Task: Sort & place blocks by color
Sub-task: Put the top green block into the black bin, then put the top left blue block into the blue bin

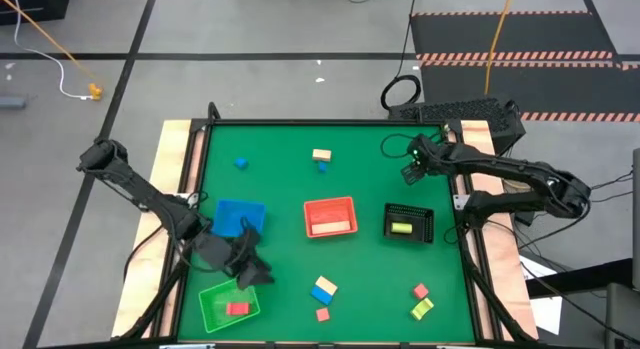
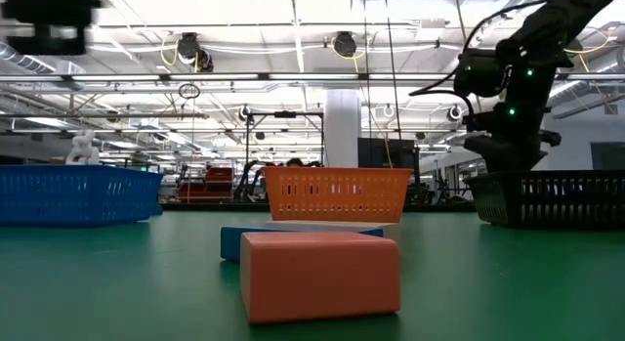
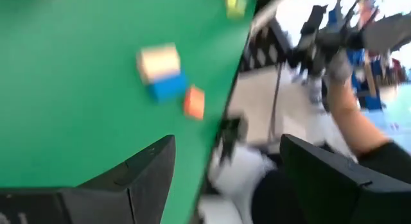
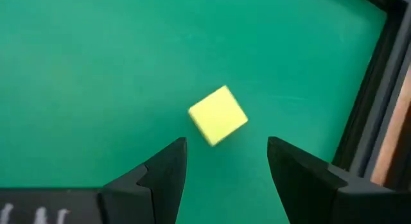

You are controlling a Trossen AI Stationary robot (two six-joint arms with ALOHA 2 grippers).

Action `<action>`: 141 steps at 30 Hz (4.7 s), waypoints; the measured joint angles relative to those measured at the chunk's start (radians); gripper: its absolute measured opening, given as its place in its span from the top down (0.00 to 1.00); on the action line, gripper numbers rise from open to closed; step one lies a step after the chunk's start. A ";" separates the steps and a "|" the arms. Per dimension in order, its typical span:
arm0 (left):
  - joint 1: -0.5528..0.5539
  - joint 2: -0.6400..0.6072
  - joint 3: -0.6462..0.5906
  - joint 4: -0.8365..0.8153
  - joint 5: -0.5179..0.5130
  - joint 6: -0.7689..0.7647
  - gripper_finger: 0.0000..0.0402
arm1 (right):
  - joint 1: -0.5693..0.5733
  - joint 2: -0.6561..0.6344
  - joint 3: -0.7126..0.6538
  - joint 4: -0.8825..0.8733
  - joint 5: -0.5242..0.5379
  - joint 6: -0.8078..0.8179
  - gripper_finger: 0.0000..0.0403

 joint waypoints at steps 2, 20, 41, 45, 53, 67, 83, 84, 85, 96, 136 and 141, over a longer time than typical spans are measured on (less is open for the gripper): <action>0.043 -0.003 0.000 0.023 -0.041 0.076 0.30 | -0.019 0.000 -0.010 0.035 -0.020 0.034 0.49; 0.318 -0.001 0.000 0.037 -0.053 0.466 0.30 | -0.057 0.142 -0.026 0.242 -0.036 0.399 0.49; 0.399 -0.001 0.000 0.028 0.028 0.597 0.30 | -0.014 0.111 -0.027 0.254 0.062 0.095 0.49; 0.406 -0.001 0.000 0.028 0.028 0.599 0.30 | -0.027 0.097 -0.027 0.188 0.090 -0.023 0.49; 0.406 -0.001 0.000 0.028 0.028 0.592 0.30 | -0.091 0.102 -0.027 0.177 0.010 -0.107 0.49; 0.406 -0.001 0.000 0.028 0.028 0.591 0.30 | -0.189 0.228 -0.023 0.232 -0.121 -0.180 0.49; 0.406 -0.001 0.000 0.037 0.027 0.586 0.30 | -0.170 0.229 -0.023 0.233 -0.160 -0.126 0.71; 0.406 -0.001 0.000 0.037 0.027 0.586 0.30 | -0.162 0.215 -0.025 0.229 -0.163 -0.123 0.71; 0.406 -0.001 0.000 0.037 0.027 0.586 0.30 | -0.151 0.198 -0.027 0.223 -0.176 -0.117 0.71; 0.424 -0.001 0.000 0.076 -0.091 0.633 0.30 | 0.072 -0.069 -0.028 0.211 -0.263 -0.065 0.71; 0.618 0.000 0.000 0.027 -0.146 0.667 0.30 | 0.737 -0.249 -0.026 -0.145 -0.531 0.579 0.56; 0.636 0.000 0.000 -0.076 -0.146 0.642 0.30 | 0.737 -0.249 -0.026 -0.145 -0.532 0.577 0.45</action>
